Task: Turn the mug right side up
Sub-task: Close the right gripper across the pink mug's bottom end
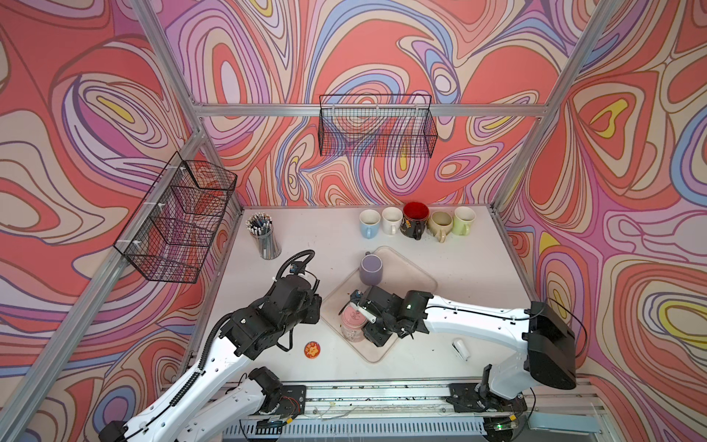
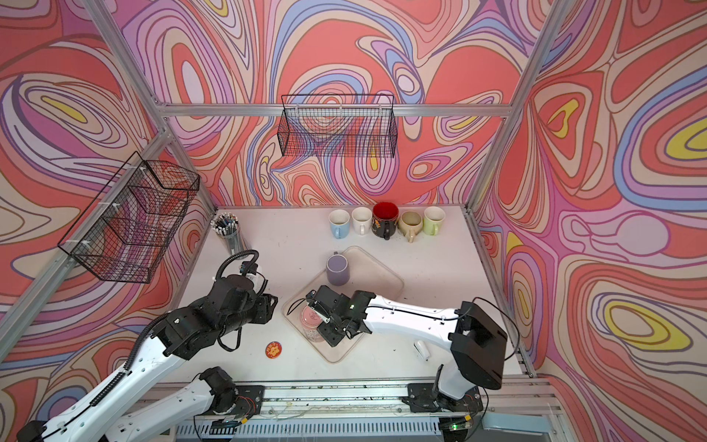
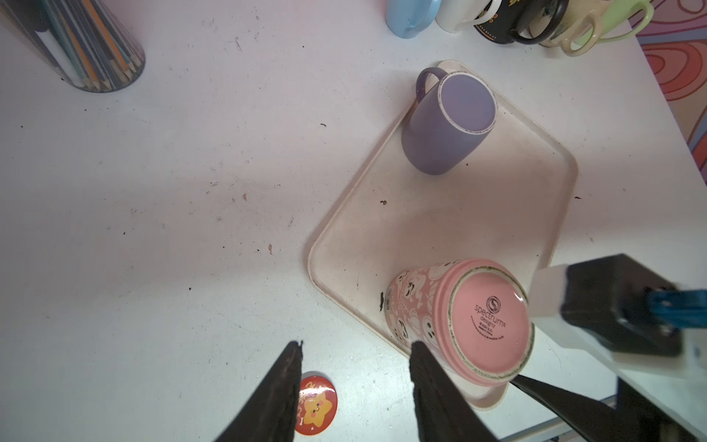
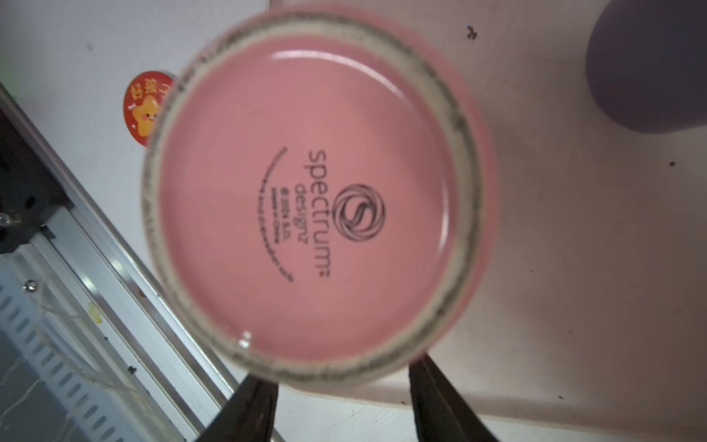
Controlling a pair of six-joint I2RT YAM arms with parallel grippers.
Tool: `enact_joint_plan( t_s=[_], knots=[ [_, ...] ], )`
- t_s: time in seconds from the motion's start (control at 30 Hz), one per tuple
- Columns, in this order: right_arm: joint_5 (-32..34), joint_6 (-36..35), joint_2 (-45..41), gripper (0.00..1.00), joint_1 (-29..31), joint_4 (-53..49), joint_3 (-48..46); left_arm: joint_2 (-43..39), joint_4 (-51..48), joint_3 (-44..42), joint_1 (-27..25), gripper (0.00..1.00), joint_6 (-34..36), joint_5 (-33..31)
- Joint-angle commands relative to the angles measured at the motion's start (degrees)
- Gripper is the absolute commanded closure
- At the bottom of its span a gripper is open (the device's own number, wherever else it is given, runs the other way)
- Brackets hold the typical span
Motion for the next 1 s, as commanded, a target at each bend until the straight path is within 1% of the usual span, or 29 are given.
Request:
enact_joint_plan(
  t_s=[0.0,0.1,0.27,0.3,0.53,0.73,0.87,0.97],
  knots=[
    [0.86,-2.19,2.38,0.48,0.43,2.39,1.54,-1.54,-2.93,-0.41,-0.19,0.50,0.79,-2.56],
    [1.49,-2.70,4.19,0.49,0.39,2.70,2.30,-1.75,-3.30,-0.31,-0.20,0.50,1.12,-3.11],
    [2.29,-2.84,5.55,0.55,0.39,3.01,2.64,-0.97,-3.09,-0.69,-0.21,0.50,1.41,-3.14],
    [2.39,-2.82,5.76,0.58,0.39,3.03,2.72,-0.78,-2.86,-0.82,-0.20,0.50,1.46,-3.16],
    [2.56,-3.00,7.04,0.83,0.39,2.72,3.18,0.07,-1.74,-1.03,-0.19,0.50,2.13,-3.07],
    [2.99,-3.18,7.57,1.00,0.39,2.45,3.50,0.36,-1.46,-0.92,-0.27,0.50,2.01,-2.81],
    [4.03,-2.93,6.75,1.00,0.36,2.91,3.47,0.36,-1.12,-0.98,-0.20,0.50,1.75,-2.79],
    [5.25,-2.49,4.48,1.00,0.26,4.33,2.71,0.86,-0.85,-1.00,-0.19,0.50,1.46,-2.72]
  ],
)
